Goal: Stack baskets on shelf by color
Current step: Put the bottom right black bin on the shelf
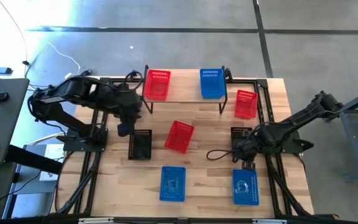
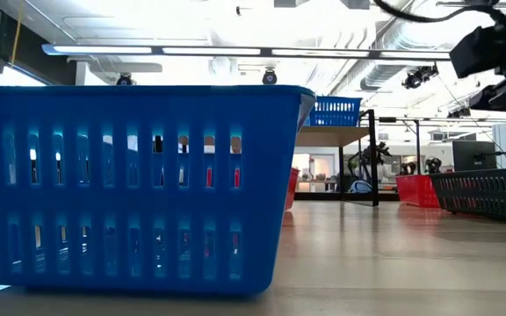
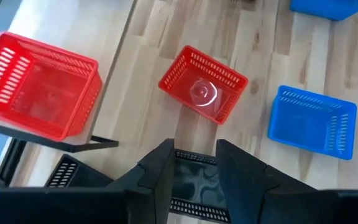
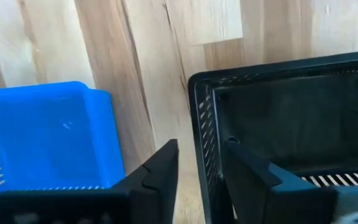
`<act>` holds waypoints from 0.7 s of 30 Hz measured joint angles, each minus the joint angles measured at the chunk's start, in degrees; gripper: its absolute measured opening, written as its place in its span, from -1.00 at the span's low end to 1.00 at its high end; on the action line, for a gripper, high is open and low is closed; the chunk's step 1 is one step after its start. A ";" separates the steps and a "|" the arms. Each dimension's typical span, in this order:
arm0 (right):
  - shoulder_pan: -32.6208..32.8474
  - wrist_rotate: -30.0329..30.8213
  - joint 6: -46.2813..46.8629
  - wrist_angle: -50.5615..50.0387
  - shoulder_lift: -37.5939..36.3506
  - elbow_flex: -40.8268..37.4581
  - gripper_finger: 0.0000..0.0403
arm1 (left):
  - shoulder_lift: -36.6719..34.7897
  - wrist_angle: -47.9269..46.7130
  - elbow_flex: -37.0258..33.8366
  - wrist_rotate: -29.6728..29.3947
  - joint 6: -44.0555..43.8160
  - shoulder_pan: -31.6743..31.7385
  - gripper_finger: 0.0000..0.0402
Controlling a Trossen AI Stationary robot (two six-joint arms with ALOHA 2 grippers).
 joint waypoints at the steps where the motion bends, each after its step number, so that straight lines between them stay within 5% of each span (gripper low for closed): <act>1: 0.00 -0.01 -0.60 0.11 0.67 0.00 -0.40 | -0.34 -0.20 0.00 -0.35 -0.52 -0.35 -0.46; 17: 0.00 -3.13 -2.99 0.36 11.47 0.00 -0.36 | -2.17 -3.04 -0.03 -4.63 -3.07 -2.44 -0.46; 21: 0.02 -3.28 -2.47 0.32 13.63 0.01 -0.48 | -2.11 -2.98 -0.04 -4.63 -3.07 -2.44 -0.46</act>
